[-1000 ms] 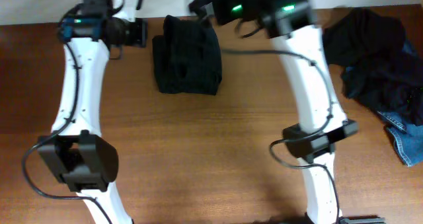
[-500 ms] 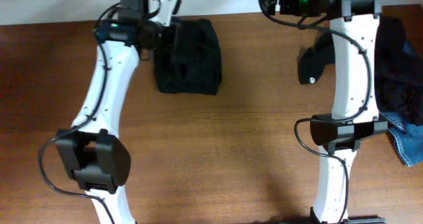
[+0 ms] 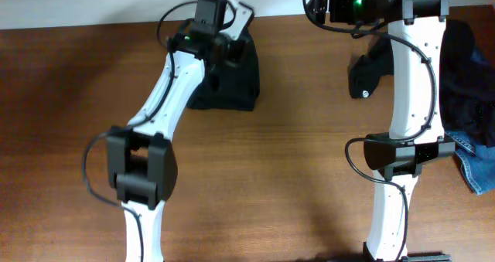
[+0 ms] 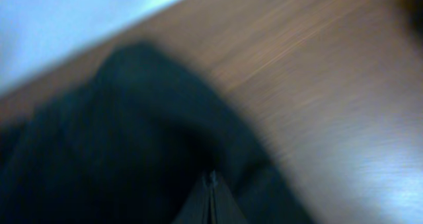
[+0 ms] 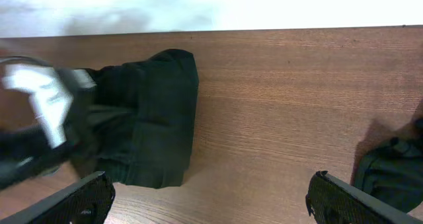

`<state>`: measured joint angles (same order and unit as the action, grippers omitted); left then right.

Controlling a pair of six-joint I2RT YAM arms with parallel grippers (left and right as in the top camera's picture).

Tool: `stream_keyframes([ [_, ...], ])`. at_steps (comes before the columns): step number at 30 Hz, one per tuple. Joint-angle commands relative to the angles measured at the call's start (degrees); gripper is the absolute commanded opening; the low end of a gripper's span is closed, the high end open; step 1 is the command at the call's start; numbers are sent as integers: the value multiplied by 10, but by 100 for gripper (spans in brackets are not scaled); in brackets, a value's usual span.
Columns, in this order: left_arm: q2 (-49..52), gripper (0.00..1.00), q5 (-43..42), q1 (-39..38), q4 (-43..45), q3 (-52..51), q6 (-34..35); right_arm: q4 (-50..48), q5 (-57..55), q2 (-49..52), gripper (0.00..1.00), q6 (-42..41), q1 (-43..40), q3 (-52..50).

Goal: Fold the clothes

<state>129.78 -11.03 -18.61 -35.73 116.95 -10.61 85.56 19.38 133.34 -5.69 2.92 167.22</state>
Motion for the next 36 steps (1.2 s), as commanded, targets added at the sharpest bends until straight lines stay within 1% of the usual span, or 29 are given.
stream_keyframes([
  [1, 30, 1, 36, 41, 2, 1, 25, 2, -6, 2, 99, 10, 0, -2],
  [6, 82, 0, 29, 79, 1, 1, 62, 4, -5, 2, 99, 10, 0, -2],
  [10, 140, 1, -31, 94, -10, 1, 65, 4, -5, 2, 99, 10, 1, -2],
  [12, 167, 0, -43, 96, -9, 1, 65, 5, -5, 2, 99, 9, 1, -2],
  [23, 269, 0, -42, 96, -17, 1, 65, 32, -5, 23, 99, 10, 25, -2],
  [29, 250, 0, -43, 98, -57, 7, 64, 23, -4, 31, 99, 10, 40, -5],
  [36, 154, 0, -42, 98, -71, 8, 65, 3, -3, 31, 99, 10, 57, -5],
])
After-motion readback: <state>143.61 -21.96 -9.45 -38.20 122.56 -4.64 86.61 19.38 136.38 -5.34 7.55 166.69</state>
